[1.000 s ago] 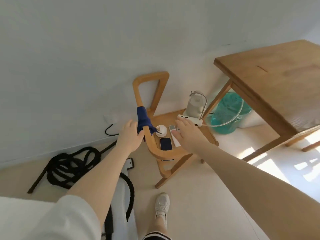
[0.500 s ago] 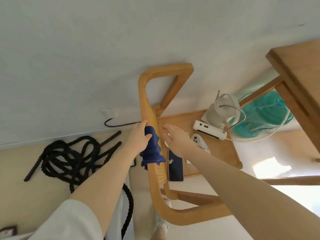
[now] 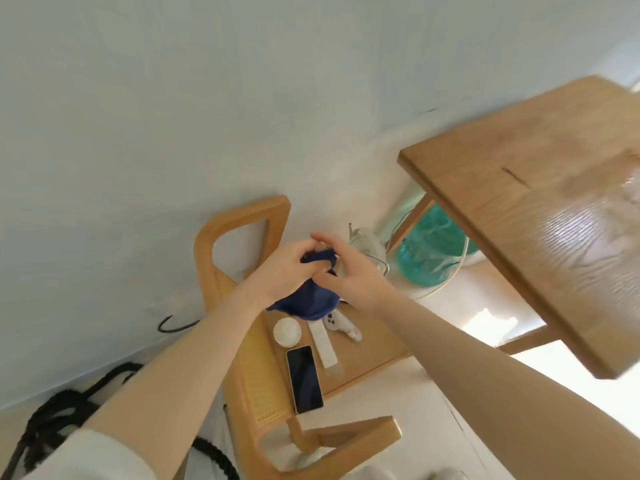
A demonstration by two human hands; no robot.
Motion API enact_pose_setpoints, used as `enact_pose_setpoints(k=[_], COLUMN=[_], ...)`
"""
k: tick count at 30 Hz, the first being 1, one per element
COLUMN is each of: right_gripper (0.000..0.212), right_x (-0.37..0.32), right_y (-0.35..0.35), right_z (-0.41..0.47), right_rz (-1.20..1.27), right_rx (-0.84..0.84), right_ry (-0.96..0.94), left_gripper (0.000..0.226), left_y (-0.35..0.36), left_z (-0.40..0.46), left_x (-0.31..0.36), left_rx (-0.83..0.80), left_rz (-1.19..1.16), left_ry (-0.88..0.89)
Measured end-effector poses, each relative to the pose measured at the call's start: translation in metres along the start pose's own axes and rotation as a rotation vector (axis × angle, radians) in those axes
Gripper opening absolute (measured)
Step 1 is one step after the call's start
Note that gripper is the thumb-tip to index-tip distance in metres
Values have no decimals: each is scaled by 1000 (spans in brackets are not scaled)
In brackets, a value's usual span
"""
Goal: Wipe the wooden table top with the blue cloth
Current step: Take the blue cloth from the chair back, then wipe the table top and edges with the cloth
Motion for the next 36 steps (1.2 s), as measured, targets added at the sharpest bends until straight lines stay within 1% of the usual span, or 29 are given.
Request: enact_pose_setpoints(k=[2,3,4,6,7,8,9,10,12,14,16,18,20,22,24,26,28,31,32,33,35,36], right_gripper=[52,47,39,17,9,10,12,13,12,9,8,13,20,30,39,45,50,63,66,69,78,82], right_x=[1,6,12,27,33,40,47,52,60,72,86,99,112,118,119,115,115,126,131,137,155,165], right_y=[-58,-88,-116,-171,-196,-222,-247,-276,-330,-384,-426,-455,-472,-477,-477,-472,-467,-471,-472,-470,-465,-461], right_z=[-11,-18,-26,-46,-58,-72,-86,-101,-126,-147,-161,-168,-169,-163,-151,-139,-126,-105,-96,-88,-71,-64], right_rz=[-200,-308,-432,-680,-710,-662,-556,-441,-321,-332,-357,-316,-213,-108,-37,-44,-183,-585,-650,-627,-439,-372], right_rx=[13,14,1,-62,-86,-85,-58,-4,132,229,291,354,430,478,483,409,290,244,223,184,113,98], right_ry=[-15,-19,-24,-5,2,14,22,33,25,33,77,133,186,217,173,74,-32,-116,-154,-191,-211,-206], left_gripper=[15,11,6,9,9,11,15,20,26,24,24,19,16,24,32,40,39,36,36,35,36,37], left_y=[21,36,53,92,113,135,157,180,220,257,286,311,331,347,354,354,345,326,321,317,309,306], left_z=[9,13,19,31,38,44,47,51,58,72,89,100,109,117,129,146,161,186,194,200,210,213], left_x=[52,76,97,133,149,165,183,201,229,251,265,279,296,312,325,332,339,347,347,346,339,335], left_rx=[-17,-35,-52,-73,-80,-83,-89,-104,-141,-152,-132,-112,-138,-242,-302,-305,-268,-249,-247,-244,-237,-258], left_rz=[15,22,39,129,186,226,247,254,237,185,90,-102,-379,-668,-853,-979,-1039,-1008,-1013,-1038,-1082,-1080], left_ry=[62,81,103,153,169,191,213,225,226,187,116,34,-61,-133,-184,-230,-252,-214,-205,-203,-208,-189])
Point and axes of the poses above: each hand's wrist, its own z-axis towards the middle knuckle, its own y-axis out of the palm, x = y × z, the point moved 6 cm from there along z, towards the middle knuckle, and after that the axes turned 13 degrees about -y, right-handed, at the moved point
